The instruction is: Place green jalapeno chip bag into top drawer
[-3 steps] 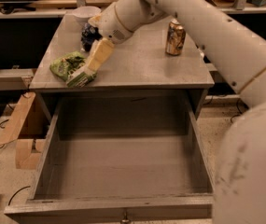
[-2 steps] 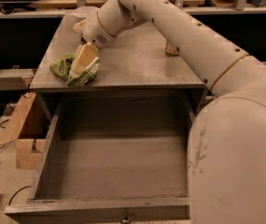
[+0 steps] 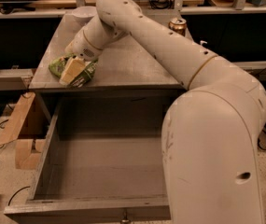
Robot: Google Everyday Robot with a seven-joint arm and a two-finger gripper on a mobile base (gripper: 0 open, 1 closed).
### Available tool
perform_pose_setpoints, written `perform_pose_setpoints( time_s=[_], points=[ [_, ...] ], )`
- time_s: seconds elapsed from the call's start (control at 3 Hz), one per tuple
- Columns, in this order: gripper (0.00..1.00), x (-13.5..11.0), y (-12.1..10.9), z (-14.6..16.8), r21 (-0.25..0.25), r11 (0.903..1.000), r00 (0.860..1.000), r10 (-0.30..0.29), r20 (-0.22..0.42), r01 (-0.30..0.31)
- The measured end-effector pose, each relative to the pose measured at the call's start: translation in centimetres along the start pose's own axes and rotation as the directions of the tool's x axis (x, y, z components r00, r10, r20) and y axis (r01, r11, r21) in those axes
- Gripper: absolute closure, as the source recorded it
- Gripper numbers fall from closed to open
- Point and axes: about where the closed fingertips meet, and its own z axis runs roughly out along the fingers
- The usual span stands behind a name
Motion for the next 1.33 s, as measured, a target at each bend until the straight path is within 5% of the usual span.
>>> perform_pose_setpoints(
  time_s=[1.0,1.33],
  points=[
    [0.95,1.00,0.19,0.93,-0.005,0.9988,0.999,0.050,0.000,-0.050],
    [1.00,0.77,0.13,0.71,-0.005,0.9988,0.999,0.050,0.000,-0.050]
  ],
)
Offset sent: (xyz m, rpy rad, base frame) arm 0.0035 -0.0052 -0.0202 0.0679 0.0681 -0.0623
